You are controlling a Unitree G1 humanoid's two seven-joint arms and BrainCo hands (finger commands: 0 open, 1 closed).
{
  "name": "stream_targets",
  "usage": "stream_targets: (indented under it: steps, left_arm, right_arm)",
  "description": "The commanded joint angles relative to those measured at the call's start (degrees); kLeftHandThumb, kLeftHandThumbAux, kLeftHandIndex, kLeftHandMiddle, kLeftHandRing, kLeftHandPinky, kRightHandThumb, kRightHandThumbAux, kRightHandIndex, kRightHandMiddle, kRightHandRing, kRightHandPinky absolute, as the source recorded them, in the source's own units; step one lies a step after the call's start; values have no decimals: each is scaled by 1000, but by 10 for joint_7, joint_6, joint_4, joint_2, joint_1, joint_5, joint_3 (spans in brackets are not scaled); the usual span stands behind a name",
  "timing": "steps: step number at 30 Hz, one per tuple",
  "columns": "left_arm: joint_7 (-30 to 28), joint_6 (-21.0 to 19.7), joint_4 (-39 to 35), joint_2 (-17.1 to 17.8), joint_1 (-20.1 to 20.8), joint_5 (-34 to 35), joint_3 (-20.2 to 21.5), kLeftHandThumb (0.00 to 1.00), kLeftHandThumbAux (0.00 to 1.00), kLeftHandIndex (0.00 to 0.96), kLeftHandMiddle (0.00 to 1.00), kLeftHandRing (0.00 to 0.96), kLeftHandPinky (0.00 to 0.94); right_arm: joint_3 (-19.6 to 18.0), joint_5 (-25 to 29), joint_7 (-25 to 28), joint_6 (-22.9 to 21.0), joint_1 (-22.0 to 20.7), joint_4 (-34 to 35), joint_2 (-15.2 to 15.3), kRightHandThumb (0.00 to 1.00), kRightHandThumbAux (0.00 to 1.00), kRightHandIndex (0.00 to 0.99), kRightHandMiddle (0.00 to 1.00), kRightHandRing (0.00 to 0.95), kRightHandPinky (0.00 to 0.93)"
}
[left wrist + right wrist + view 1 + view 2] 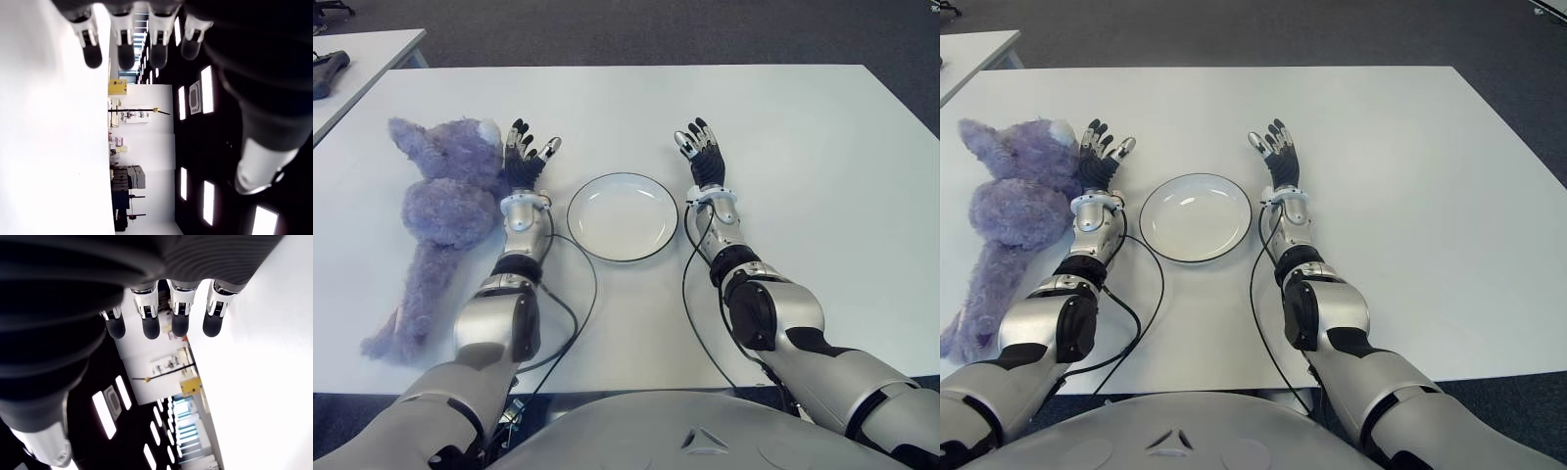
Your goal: Put the doll into the plate.
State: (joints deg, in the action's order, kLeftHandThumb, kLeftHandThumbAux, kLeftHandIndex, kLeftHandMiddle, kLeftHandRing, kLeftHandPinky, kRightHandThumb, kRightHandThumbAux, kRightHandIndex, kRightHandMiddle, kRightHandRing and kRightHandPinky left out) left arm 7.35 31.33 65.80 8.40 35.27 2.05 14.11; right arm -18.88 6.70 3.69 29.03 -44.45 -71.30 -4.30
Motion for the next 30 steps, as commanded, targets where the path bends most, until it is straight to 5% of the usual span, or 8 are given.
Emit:
stream_targets:
  steps: [1, 8, 30]
  left_arm:
    - [-3, -14, 64, -18, -94, -20, -19, 36, 730, 24, 88, 91, 110]
    - [17, 8, 45, -10, -86, -48, -53, 63, 724, 22, 95, 100, 120]
    - [10, -11, -18, 53, -51, -137, -154, 65, 647, 34, 102, 110, 131]
  right_arm:
    - [-8, 2, -18, -64, 121, -67, -69, 121, 680, 0, 31, 32, 67]
    - [-10, 4, -14, -65, 121, -68, -71, 129, 680, 0, 31, 34, 64]
    - [-7, 1, -19, -66, 120, -69, -74, 152, 680, 0, 27, 30, 63]
